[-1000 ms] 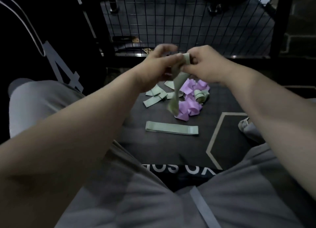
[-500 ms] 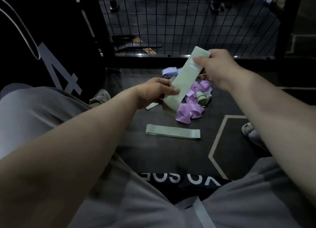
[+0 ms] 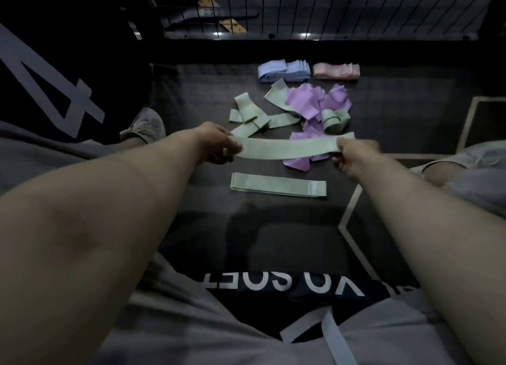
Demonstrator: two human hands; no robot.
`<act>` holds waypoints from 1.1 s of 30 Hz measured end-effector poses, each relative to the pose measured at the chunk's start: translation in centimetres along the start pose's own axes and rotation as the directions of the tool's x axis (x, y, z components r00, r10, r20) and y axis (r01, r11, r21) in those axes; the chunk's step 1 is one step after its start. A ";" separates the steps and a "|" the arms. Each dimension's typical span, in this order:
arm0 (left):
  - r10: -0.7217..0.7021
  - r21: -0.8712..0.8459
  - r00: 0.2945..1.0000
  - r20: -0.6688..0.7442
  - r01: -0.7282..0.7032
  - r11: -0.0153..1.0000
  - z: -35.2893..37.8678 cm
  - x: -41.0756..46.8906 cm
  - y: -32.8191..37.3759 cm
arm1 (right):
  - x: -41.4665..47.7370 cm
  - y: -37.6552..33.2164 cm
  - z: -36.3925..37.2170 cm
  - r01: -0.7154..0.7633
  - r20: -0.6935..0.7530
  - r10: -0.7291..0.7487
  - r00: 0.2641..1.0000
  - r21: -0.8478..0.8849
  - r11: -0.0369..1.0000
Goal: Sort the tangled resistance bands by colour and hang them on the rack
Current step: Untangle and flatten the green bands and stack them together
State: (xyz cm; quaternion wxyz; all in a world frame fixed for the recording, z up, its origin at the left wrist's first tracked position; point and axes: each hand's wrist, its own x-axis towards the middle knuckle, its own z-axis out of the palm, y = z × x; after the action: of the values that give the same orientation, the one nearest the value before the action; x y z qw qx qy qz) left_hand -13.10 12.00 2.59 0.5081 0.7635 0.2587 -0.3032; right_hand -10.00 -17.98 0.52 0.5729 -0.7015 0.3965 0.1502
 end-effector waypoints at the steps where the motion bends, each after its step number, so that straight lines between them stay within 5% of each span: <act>1: -0.019 -0.009 0.999 -0.036 0.019 1.000 0.5 0.9 -0.6 | 0.7 1.1 0.1 -0.028 -0.009 0.028 1.000 -0.039 0.999; 8: -0.179 -0.140 0.973 -0.148 0.159 0.977 4.6 6.2 -4.5 | 4.9 6.2 0.6 -0.103 -0.024 0.101 0.995 -0.178 0.979; 17: -0.206 -0.013 0.942 -0.266 0.210 0.978 7.4 10.4 -8.2 | 9.6 10.5 1.0 -0.097 -0.146 0.043 0.988 -0.390 0.916; 27: -0.189 0.179 0.911 -0.366 0.268 0.946 8.2 12.7 -10.7 | 10.7 13.7 1.7 -0.001 -0.073 -0.049 0.996 -0.560 0.828; 33: -0.138 0.420 0.920 -0.366 0.296 0.858 9.0 12.9 -11.1 | 10.0 13.5 0.7 0.241 0.150 -0.206 0.967 -0.805 0.543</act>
State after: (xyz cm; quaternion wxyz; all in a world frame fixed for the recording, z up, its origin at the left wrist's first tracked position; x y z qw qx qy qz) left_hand -13.92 8.59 -16.32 0.2216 0.8677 0.3431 -0.2833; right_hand -13.28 -21.58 -15.55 0.2062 -0.9277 0.1790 0.2547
